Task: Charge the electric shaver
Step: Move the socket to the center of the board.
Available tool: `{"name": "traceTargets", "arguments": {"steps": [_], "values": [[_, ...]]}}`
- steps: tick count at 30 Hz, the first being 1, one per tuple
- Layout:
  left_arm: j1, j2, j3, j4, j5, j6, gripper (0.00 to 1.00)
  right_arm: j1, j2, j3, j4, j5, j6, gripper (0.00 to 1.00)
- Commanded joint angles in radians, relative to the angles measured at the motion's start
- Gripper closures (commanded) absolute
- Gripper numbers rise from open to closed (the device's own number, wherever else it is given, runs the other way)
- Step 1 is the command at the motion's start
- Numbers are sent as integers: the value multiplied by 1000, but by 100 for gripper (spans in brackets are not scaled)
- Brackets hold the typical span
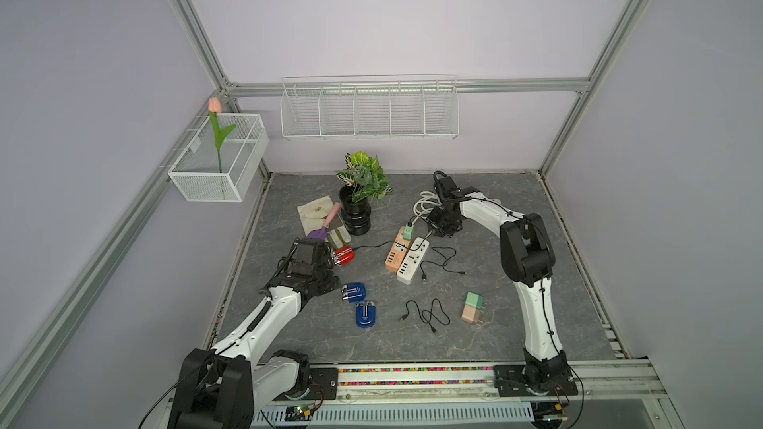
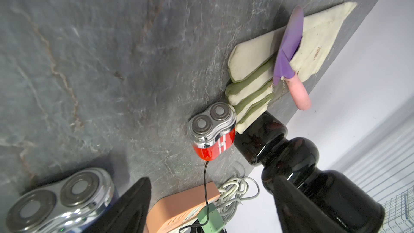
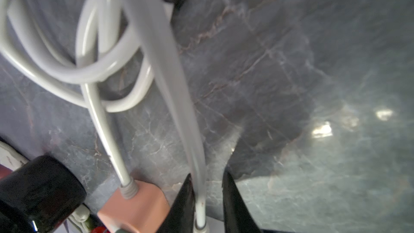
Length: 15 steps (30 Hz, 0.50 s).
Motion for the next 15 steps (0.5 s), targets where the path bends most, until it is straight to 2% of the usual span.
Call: {"name": "traceTargets", "arguments": {"steps": [1, 12, 15], "values": [[5, -18, 24, -62, 13, -150, 13, -8, -82, -102, -33, 25, -27, 78], [5, -5, 33, -69, 24, -117, 14, 4, -227, -328, 64, -30, -21, 93], [5, -7, 30, -72, 24, -112, 15, 14, -256, -387, 107, -51, 19, 93]]}}
